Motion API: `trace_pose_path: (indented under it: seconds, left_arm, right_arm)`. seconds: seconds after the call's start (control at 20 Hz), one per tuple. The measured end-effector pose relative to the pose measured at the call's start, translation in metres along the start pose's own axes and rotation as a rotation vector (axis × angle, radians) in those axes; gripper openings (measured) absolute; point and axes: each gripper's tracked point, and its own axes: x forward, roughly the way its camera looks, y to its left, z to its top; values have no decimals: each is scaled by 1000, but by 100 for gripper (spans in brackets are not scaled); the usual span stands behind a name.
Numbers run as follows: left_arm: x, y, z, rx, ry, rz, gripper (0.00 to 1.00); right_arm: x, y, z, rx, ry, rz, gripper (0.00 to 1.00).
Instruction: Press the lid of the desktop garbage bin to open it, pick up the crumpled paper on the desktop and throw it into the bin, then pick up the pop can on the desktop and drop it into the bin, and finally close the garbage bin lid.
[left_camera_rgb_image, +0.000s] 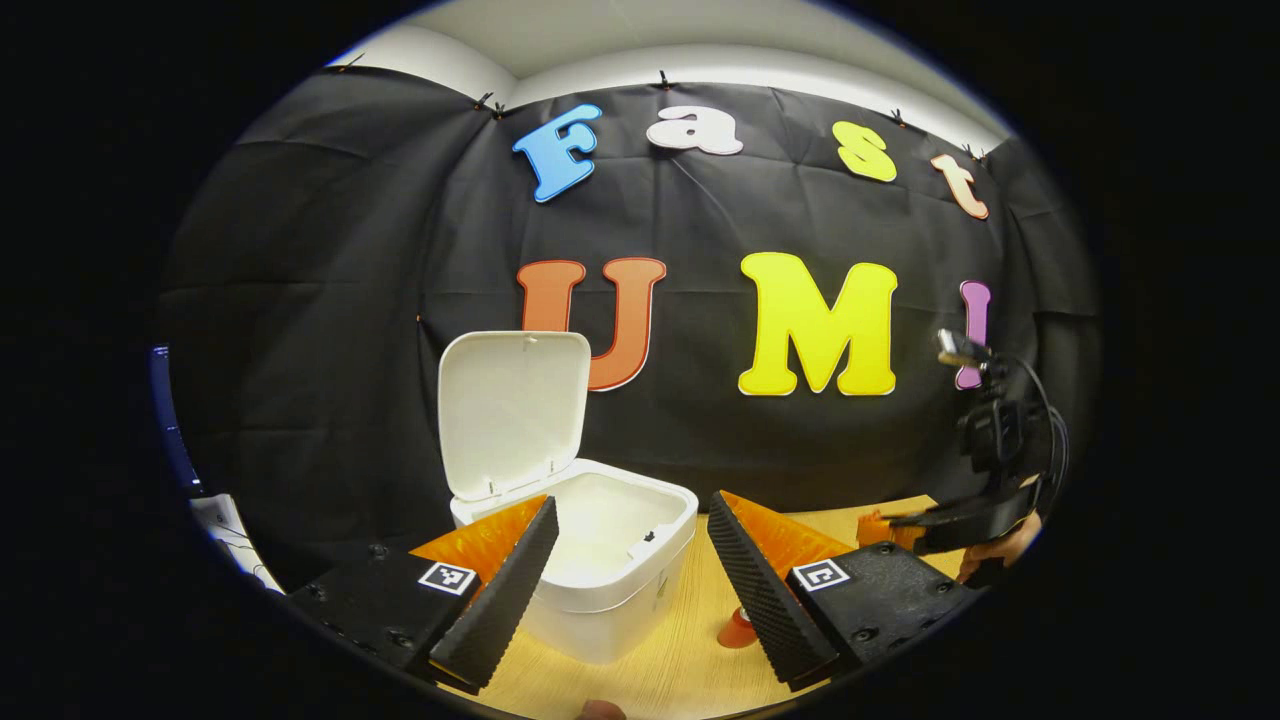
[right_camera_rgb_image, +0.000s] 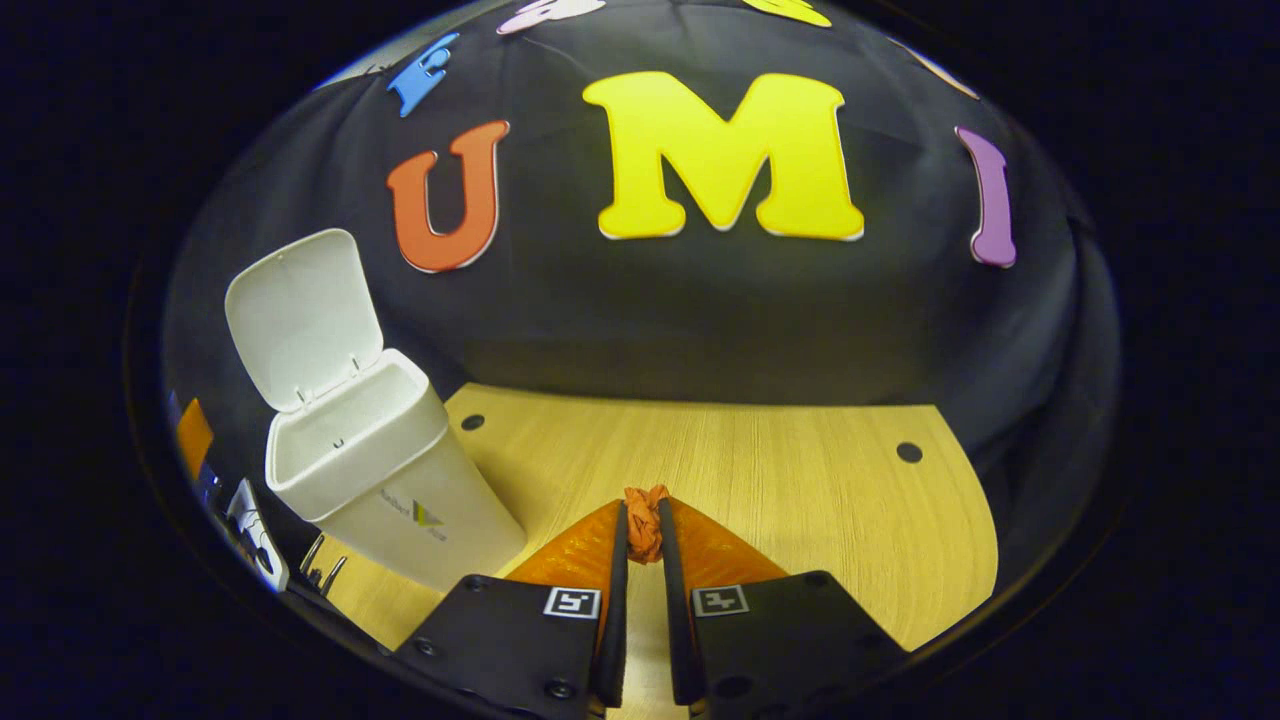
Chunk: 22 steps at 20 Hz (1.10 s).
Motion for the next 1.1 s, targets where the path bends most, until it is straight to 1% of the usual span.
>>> trace_pose_path:
  seconds: [0.1, 0.25, 0.4, 0.6, 0.7, 0.8, 1.0, 1.1]
  left_arm:
    - [-3, 3, 2, -1, -1, 0, 99]
    - [-7, 11, 6, -1, -11, 2, 99]
    - [-12, 23, 12, 8, -24, 12, 99]
    - [-21, 40, 17, 9, -37, 28, 99]
    - [-25, 48, 20, 12, -42, 39, 99]
    - [-29, 58, 23, 14, -51, 50, 99]
    - [-37, 76, 28, 5, -62, 75, 99]
    - [-40, 82, 28, -2, -64, 86, 99]
  right_arm:
    - [-22, 1, 40, -16, -123, 7, 18]
    - [-34, 22, 71, -59, -225, 25, 18]
    - [-42, 59, 92, -94, -316, 63, 18]
    - [-47, 116, 117, -129, -414, 165, 18]
    - [-39, 151, 117, -160, -408, 226, 18]
    - [-28, 186, 112, -182, -378, 288, 18]
    - [3, 243, 103, -259, -321, 353, 18]
    - [13, 257, 89, -271, -279, 375, 19]
